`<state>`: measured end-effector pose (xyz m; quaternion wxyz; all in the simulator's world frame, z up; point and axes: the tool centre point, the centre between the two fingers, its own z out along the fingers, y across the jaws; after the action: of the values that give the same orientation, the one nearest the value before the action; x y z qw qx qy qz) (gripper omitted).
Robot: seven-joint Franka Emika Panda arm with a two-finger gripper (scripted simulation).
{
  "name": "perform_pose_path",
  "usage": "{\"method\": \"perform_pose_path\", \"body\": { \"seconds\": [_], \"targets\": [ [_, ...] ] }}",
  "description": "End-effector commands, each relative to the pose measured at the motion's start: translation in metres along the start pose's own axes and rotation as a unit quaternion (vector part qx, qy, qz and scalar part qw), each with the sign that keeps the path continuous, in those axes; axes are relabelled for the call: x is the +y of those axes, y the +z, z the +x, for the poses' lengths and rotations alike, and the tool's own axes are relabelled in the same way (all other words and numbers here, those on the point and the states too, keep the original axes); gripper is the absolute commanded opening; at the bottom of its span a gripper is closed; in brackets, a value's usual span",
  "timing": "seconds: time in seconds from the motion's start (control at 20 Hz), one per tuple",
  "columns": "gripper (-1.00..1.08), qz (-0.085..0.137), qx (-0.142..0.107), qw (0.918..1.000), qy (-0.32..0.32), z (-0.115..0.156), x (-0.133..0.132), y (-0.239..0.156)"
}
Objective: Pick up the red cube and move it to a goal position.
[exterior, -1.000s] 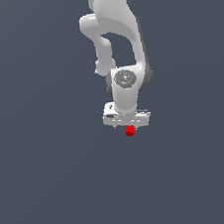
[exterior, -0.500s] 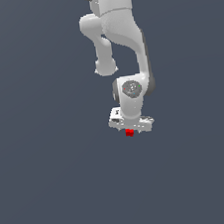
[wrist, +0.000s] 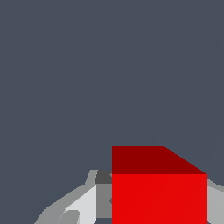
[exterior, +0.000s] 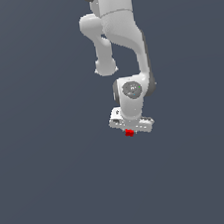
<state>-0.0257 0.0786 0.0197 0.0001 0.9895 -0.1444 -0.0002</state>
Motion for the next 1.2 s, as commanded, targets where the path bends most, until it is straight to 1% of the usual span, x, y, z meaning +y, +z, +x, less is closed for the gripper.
{"method": "perform_pose_path", "body": {
  "seconds": [0.0, 0.35, 0.6, 0.85, 1.15],
  "targets": [
    [-1.00, 0.000, 0.000, 1.0000, 0.000, 0.000, 0.000, 0.000],
    [-1.00, 0.000, 0.000, 1.0000, 0.000, 0.000, 0.000, 0.000],
    [-1.00, 0.000, 0.000, 1.0000, 0.000, 0.004, -0.002, -0.010],
    [-1.00, 0.000, 0.000, 1.0000, 0.000, 0.013, -0.006, -0.032],
    [-1.00, 0.000, 0.000, 1.0000, 0.000, 0.031, -0.015, -0.076]
  ]
}}
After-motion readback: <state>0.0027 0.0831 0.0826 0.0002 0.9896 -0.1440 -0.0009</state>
